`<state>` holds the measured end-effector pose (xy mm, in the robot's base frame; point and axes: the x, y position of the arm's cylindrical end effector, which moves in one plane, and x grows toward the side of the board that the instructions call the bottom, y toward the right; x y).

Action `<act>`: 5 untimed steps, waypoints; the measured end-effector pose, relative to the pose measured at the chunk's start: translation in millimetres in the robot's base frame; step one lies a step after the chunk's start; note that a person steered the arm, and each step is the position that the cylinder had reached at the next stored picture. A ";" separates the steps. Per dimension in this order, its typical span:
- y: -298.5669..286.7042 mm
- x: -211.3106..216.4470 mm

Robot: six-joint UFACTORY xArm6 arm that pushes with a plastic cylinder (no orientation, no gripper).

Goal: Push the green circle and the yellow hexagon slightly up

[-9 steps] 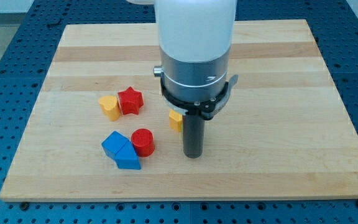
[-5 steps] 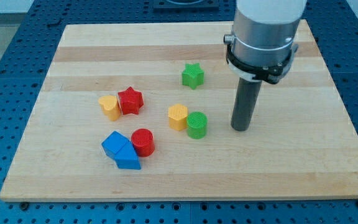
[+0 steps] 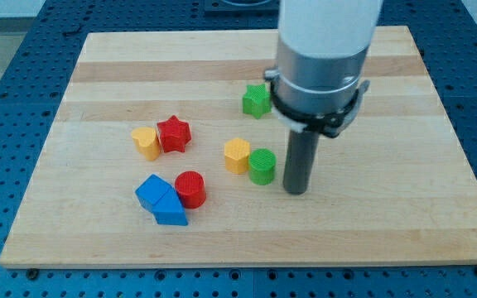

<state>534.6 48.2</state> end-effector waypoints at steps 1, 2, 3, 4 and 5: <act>-17.2 13.7; -32.0 15.7; -47.7 4.8; -49.6 -15.0; -49.6 -41.9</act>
